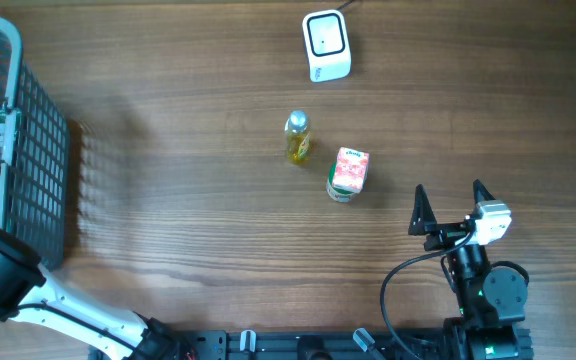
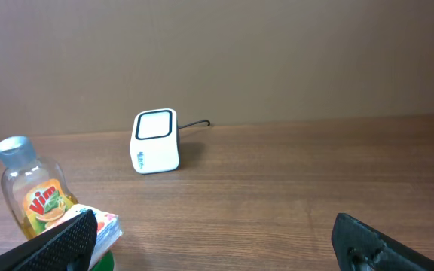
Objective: Scan the item barcode
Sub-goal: 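Reach the left gripper into the basket and grasp the green packet and red tube, then lay the green packet and red tube on the table with the left gripper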
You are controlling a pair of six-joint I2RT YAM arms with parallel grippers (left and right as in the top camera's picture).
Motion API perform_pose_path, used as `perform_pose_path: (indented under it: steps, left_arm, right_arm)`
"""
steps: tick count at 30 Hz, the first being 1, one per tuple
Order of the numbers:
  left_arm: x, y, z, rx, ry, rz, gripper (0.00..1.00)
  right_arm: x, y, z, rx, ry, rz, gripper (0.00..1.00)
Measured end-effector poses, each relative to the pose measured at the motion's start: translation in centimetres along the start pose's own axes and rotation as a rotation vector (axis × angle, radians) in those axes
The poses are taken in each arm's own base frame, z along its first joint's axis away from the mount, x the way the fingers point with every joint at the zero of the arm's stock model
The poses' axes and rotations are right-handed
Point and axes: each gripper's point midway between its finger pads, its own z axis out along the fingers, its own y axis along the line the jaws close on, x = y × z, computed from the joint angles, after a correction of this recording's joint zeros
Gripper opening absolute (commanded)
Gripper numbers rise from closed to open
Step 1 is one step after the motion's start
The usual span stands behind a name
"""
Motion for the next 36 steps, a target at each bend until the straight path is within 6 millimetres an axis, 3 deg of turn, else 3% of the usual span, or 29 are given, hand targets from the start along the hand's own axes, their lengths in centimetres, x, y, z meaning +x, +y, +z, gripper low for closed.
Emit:
perform_pose_path:
  steps: [3, 6, 9, 11, 12, 14, 15, 17, 19, 20, 21, 24, 28, 31, 33, 36]
  left_arm:
    - [-1.2, -0.1, -0.7, 0.007, -0.057, -0.098, 0.04]
    - [-4.9, 0.4, -4.9, 0.009, -0.222, -0.232, 0.04]
    - [-9.5, 1.4, -13.7, -0.036, -0.458, -0.319, 0.04]
    - [-12.3, 1.4, -21.3, -0.069, -0.648, -0.345, 0.04]
    - [-13.5, 1.1, -25.7, -0.081, -0.753, -0.351, 0.04]
    - [-15.0, -1.9, -37.2, -0.075, -1.000, -0.338, 0.04]
    - [-15.0, -3.4, -40.4, -0.060, -1.062, -0.325, 0.04]
    - [-14.2, -6.7, -44.7, -0.015, -1.126, -0.302, 0.04]
    - [-12.8, -11.9, -47.0, 0.094, -1.119, -0.264, 0.04]
    - [-12.3, -13.5, -47.1, 0.136, -1.097, -0.253, 0.04]
    - [-11.2, -16.5, -46.4, 0.221, -1.020, -0.255, 0.04]
    - [-7.8, -23.8, -42.6, 0.414, -0.747, -0.263, 0.04]
    - [-4.4, -31.4, -37.5, 0.489, -0.471, -0.164, 0.04]
    - [-2.0, -35.4, -32.3, 0.459, -0.307, -0.083, 0.04]
    - [1.1, -37.8, -27.1, 0.404, -0.154, -0.026, 0.04]
    - [4.1, -40.5, -21.6, 0.365, -0.035, 0.033, 0.04]
  right_arm:
    - [0.0, 0.0, 0.0, 0.000, 0.000, 0.000, 1.00]
    - [0.0, 0.0, 0.0, 0.000, 0.000, 0.000, 1.00]
    - [0.0, 0.0, 0.0, 0.000, 0.000, 0.000, 1.00]
    - [0.0, 0.0, 0.0, 0.000, 0.000, 0.000, 1.00]
    - [0.0, 0.0, 0.0, 0.000, 0.000, 0.000, 1.00]
    - [0.0, 0.0, 0.0, 0.000, 0.000, 0.000, 0.99]
    - [0.0, 0.0, 0.0, 0.000, 0.000, 0.000, 1.00]
    - [0.0, 0.0, 0.0, 0.000, 0.000, 0.000, 0.99]
    - [0.0, 0.0, 0.0, 0.000, 0.000, 0.000, 1.00]
    - [0.0, 0.0, 0.0, 0.000, 0.000, 0.000, 1.00]
    - [0.0, 0.0, 0.0, 0.000, 0.000, 0.000, 1.00]
    - [0.0, 0.0, 0.0, 0.000, 0.001, 0.000, 1.00]
    - [0.0, 0.0, 0.0, 0.000, 0.000, 0.000, 1.00]
    - [0.0, 0.0, 0.0, 0.000, 0.000, 0.000, 1.00]
    - [0.0, 0.0, 0.0, 0.000, 0.000, 0.000, 1.00]
    - [0.0, 0.0, 0.0, 0.000, 0.000, 0.000, 1.00]
